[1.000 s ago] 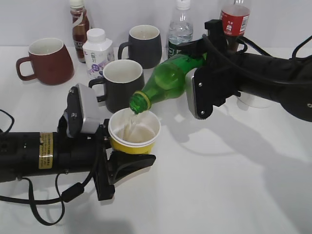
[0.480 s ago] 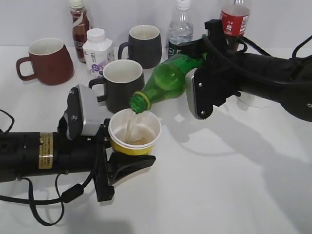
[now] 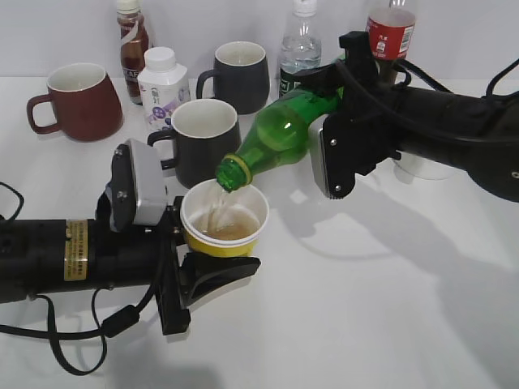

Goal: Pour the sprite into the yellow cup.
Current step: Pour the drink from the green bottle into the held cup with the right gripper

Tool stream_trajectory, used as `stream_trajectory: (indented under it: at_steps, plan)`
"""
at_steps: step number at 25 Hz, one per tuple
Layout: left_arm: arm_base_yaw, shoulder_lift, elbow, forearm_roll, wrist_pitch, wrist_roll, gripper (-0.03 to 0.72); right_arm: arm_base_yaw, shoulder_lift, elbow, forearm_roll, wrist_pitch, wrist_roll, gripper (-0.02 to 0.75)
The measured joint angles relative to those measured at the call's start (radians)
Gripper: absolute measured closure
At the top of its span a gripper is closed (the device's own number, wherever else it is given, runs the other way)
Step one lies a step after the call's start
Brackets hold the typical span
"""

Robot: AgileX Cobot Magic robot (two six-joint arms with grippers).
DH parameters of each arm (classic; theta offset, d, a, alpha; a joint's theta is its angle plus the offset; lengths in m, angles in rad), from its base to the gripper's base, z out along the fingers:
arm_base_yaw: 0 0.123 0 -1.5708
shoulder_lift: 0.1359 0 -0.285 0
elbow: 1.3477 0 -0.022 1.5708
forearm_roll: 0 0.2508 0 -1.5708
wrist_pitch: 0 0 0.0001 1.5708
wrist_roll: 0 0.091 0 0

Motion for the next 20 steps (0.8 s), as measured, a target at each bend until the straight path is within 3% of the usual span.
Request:
stream_trajectory:
  at_steps: [20]
  plan:
    - [0.000, 0.000, 0.000, 0.000, 0.000, 0.000, 0.291, 0.000, 0.000, 0.000, 0.003, -0.003, -0.002, 0.300]
